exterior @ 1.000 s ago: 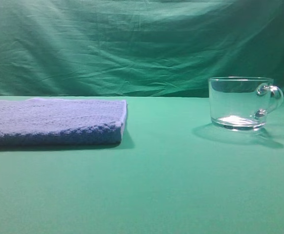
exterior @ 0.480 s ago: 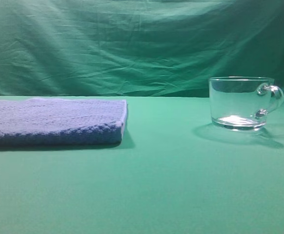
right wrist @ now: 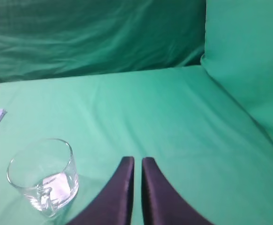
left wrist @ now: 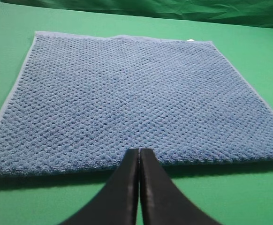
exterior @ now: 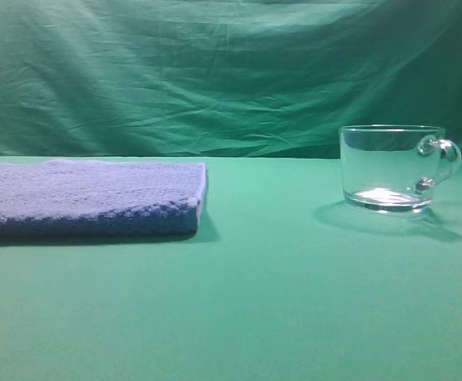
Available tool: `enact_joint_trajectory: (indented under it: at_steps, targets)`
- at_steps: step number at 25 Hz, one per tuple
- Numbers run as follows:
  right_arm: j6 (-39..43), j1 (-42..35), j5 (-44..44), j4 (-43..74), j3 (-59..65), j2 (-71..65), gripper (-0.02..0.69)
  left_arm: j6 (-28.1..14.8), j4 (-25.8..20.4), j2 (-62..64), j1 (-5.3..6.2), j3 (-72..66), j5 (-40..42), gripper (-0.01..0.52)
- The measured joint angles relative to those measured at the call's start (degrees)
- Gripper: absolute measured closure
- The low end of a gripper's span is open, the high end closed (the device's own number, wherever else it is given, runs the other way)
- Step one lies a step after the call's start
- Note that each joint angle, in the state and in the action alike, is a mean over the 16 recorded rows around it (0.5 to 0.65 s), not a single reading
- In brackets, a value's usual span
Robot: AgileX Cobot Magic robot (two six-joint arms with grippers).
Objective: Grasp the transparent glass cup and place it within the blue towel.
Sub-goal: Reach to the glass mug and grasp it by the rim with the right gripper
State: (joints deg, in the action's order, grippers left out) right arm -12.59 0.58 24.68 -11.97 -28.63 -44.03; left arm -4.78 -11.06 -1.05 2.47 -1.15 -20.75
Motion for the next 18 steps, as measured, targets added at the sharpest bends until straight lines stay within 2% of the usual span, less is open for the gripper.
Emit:
enact_joint_trajectory:
  at_steps: [3,5,12,18]
  targets:
    - [-2.5,1.9,3.6,-0.3,-4.1,-6.5,0.569,0.0,0.0,0.0,0.0,0.0,0.0,0.514]
    - [-4.0,3.5,5.5,-0.5,-6.5,-10.5,0.519,0.0,0.0,0.0,0.0,0.0,0.0,0.514]
    - [-8.5,9.8,10.2,-1.4,-12.8,-22.8,0.264,0.0,0.0,0.0,0.0,0.0,0.0,0.514]
    - [-9.9,14.0,9.1,-2.2,-15.3,-31.8,0.061,0.0,0.0,0.0,0.0,0.0,0.0,0.514]
